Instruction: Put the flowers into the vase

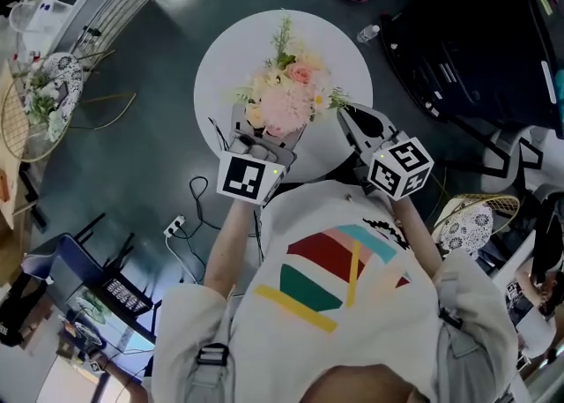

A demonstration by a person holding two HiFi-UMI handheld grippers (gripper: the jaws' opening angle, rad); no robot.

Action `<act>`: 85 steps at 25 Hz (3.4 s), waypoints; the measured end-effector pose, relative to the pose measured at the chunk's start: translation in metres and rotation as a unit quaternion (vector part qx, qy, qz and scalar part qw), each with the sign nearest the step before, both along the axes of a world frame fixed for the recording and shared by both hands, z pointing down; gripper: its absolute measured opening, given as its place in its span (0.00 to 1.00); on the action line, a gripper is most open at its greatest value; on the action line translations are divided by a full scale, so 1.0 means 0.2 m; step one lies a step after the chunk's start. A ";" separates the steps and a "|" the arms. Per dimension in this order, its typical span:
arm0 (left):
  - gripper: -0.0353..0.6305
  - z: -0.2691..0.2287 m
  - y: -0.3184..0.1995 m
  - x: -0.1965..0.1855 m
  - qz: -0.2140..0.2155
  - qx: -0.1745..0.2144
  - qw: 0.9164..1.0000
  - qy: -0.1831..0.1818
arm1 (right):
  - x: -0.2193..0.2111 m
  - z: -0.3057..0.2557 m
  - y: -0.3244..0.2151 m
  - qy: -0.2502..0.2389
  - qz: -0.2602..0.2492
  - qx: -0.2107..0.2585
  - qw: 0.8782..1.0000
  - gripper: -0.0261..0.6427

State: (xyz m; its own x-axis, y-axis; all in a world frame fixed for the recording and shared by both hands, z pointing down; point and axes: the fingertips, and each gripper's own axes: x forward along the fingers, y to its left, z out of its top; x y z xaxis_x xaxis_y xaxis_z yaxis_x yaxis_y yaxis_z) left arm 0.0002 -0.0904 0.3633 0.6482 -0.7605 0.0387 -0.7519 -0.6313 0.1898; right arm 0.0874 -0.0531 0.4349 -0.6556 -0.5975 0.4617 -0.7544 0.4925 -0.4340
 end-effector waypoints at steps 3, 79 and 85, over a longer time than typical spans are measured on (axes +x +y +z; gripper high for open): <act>0.48 0.07 0.01 0.01 0.004 -0.017 0.999 -0.028 | -0.03 0.00 0.01 0.004 -0.012 -0.001 1.000 0.06; 0.06 -0.05 0.02 -0.94 -0.290 -0.030 0.947 -0.131 | 0.19 -0.22 -0.27 0.185 0.092 0.134 0.969 0.06; 0.06 -0.55 -0.04 -0.85 -0.293 0.039 0.950 -0.101 | 0.11 -0.80 -0.38 0.104 0.119 0.255 0.954 0.06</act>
